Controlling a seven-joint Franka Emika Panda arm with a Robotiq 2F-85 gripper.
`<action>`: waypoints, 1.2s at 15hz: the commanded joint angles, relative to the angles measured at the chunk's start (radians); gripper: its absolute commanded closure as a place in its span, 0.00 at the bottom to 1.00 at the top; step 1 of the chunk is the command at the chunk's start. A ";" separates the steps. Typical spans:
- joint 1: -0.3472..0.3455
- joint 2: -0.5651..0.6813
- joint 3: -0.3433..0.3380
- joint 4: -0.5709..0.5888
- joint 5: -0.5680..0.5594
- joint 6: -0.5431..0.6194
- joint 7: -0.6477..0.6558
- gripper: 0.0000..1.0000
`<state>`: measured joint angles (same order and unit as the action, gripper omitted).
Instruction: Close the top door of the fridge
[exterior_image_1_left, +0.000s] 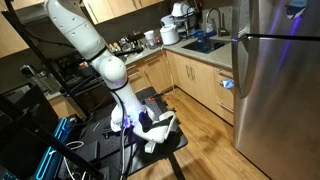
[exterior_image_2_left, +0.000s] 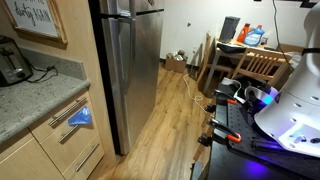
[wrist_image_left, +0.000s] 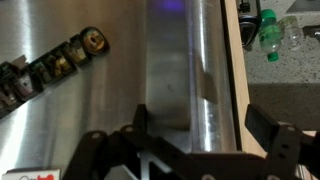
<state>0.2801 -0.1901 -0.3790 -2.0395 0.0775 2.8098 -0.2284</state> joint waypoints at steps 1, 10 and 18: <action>-0.152 -0.082 0.150 -0.034 -0.036 -0.072 0.037 0.00; -0.282 -0.271 0.205 -0.125 -0.029 -0.278 0.007 0.00; -0.378 -0.311 0.220 -0.217 -0.130 -0.355 0.037 0.00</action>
<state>-0.0459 -0.4777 -0.1883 -2.2140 0.0061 2.4835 -0.2261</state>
